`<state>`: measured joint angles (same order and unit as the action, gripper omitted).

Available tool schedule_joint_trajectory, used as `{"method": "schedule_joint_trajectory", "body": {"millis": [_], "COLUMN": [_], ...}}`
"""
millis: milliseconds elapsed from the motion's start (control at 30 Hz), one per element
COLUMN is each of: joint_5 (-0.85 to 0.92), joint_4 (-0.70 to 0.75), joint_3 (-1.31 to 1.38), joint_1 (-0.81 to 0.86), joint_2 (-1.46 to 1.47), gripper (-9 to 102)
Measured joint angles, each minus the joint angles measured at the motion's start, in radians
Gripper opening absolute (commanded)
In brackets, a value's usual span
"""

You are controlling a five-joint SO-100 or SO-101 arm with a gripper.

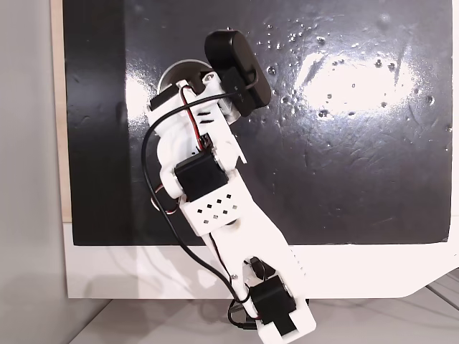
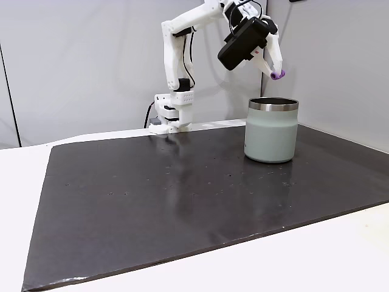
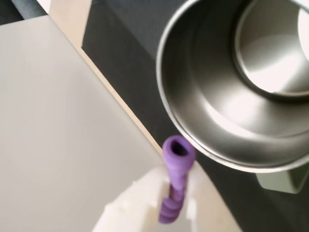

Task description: Grasp a pengrip and put it in the cup.

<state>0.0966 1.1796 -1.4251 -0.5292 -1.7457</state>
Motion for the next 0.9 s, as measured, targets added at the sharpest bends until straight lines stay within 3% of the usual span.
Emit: {"method": "schedule_joint_trajectory", "body": {"millis": [100,300,900], "joint_5": [0.002,0.035,0.084], "joint_4": [-0.003,-0.003,-0.003], "joint_3": [-0.017,-0.026,-0.037], "joint_1": [-0.026,-0.012,-0.003], "joint_2": [0.000,0.000,0.000], "gripper": [1,21,22]}}
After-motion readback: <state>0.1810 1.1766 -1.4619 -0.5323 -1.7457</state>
